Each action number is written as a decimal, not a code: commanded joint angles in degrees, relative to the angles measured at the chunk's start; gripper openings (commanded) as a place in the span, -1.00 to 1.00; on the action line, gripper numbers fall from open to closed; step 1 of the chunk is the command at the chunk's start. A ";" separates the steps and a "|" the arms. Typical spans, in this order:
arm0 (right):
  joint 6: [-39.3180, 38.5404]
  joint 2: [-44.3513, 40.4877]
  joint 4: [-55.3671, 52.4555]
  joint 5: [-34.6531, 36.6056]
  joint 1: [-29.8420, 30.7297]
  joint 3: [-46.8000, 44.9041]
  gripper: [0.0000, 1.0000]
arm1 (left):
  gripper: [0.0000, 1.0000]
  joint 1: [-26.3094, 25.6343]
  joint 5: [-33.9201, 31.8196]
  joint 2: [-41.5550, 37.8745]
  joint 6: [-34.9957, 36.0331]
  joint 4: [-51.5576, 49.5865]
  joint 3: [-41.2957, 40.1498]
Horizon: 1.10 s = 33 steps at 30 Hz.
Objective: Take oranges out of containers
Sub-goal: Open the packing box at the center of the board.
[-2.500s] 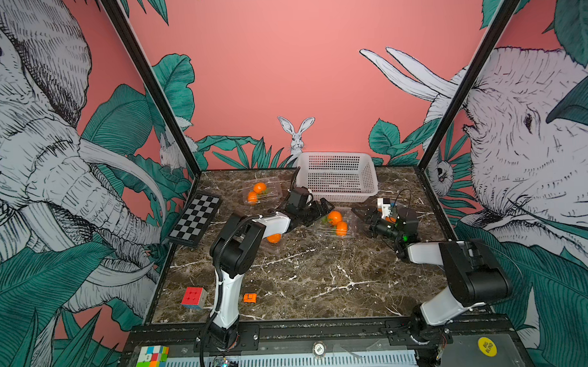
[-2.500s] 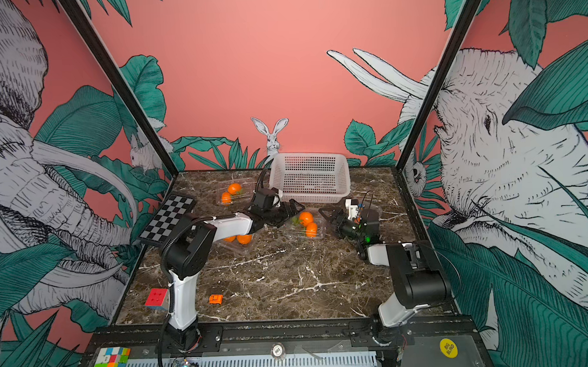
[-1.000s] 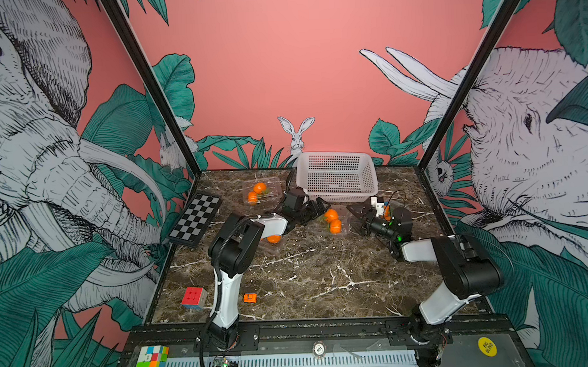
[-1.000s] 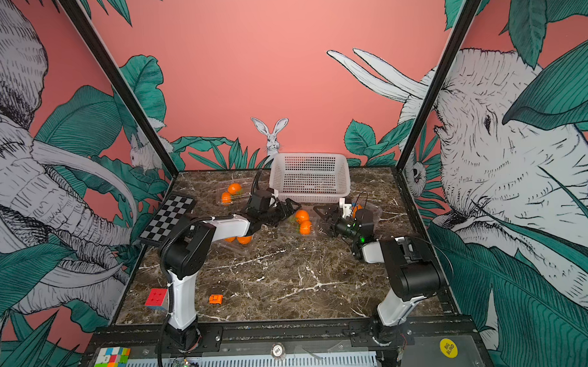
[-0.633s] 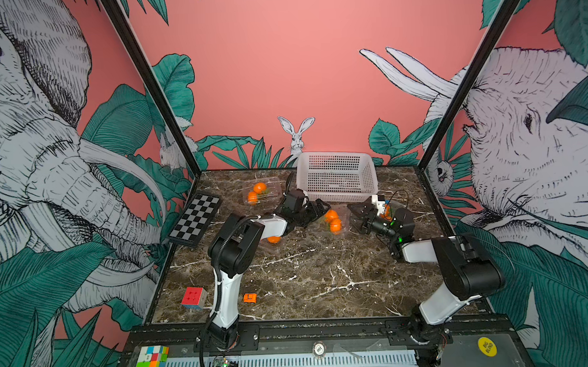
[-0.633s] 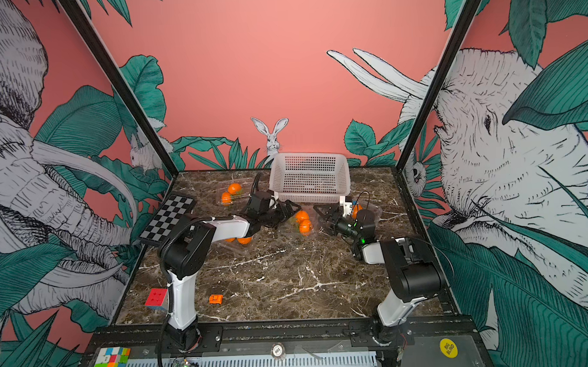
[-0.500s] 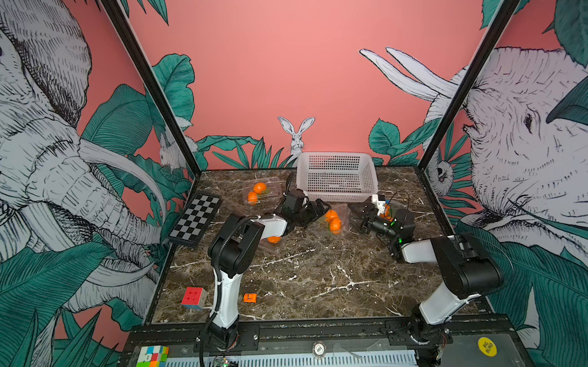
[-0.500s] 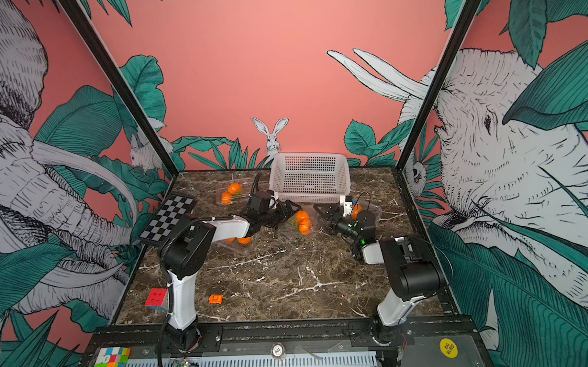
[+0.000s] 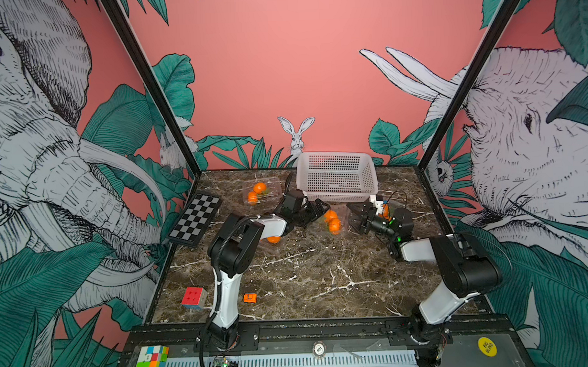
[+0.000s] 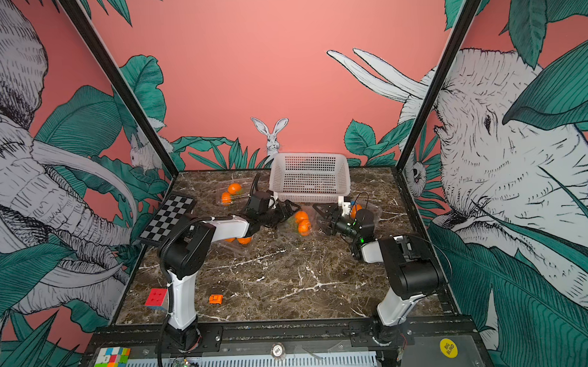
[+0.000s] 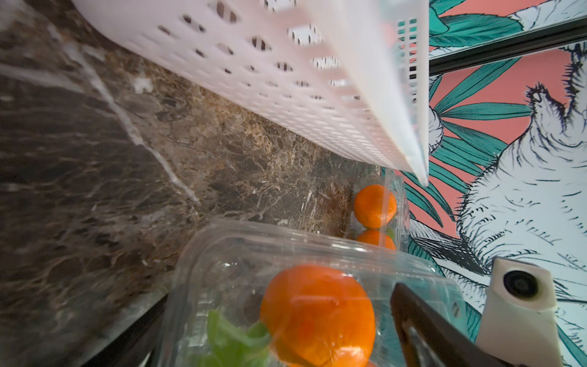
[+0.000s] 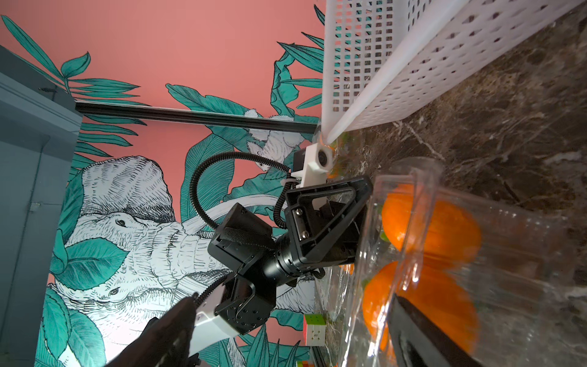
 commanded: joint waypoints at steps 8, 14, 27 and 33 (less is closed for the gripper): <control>4.54 -1.70 2.79 -1.09 0.25 1.53 0.86 | 0.98 -0.52 0.89 -2.57 1.22 -1.05 -1.71; 3.88 -1.93 0.42 -1.57 -1.10 1.60 0.86 | 0.93 -0.52 0.36 -3.60 3.74 -2.82 -2.49; 2.60 -1.37 -1.28 -4.03 -1.56 2.39 0.87 | 0.91 -0.53 -0.51 -3.53 5.56 -3.85 -3.67; 3.78 -0.20 -1.46 -3.17 -1.38 2.74 0.87 | 0.89 -0.65 -0.61 -3.43 5.74 -3.81 -3.92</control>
